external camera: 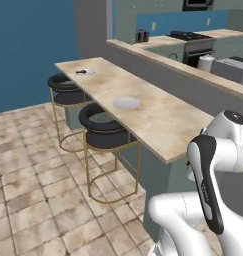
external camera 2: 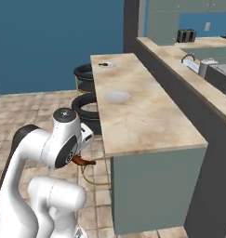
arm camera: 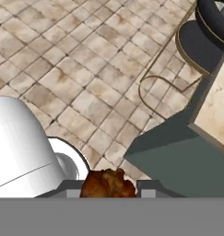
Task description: Take the chicken drumsticks from the pan and place one on each plate on the dining counter.
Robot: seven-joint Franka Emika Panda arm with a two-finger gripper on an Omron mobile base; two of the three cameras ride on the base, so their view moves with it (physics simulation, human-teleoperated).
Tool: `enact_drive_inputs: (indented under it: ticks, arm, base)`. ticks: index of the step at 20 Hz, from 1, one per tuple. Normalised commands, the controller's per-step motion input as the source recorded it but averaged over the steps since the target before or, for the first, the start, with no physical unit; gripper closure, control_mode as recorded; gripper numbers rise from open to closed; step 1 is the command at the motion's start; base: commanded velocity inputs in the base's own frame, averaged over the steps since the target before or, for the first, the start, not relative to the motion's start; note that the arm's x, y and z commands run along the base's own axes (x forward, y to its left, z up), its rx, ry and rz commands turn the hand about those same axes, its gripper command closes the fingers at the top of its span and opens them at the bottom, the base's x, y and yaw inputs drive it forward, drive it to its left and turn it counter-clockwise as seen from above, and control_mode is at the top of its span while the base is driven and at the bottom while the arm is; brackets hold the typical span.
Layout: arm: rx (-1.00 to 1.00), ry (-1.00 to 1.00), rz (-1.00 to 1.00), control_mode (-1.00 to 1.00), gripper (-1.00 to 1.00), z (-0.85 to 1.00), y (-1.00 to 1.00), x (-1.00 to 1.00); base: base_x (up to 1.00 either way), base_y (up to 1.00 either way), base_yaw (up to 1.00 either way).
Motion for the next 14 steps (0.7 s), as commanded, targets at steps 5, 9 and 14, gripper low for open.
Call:
enact_drive_inputs:
  ticks: [5, 9, 14]
  arm:
    - [0.0, 0.0, 0.0, 1.0, 1.0, 0.0, 0.0, 0.0]
    - [0.0, 0.0, 0.0, 1.0, 1.0, 0.0, 0.0, 0.0]
    - [0.0, 0.0, 0.0, 1.0, 1.0, 0.0, 0.0, 0.0]
  base:
    - [0.53, 0.95, -0.42]
    - [0.43, 0.74, -0.4]
    - [0.37, 0.39, -0.37]
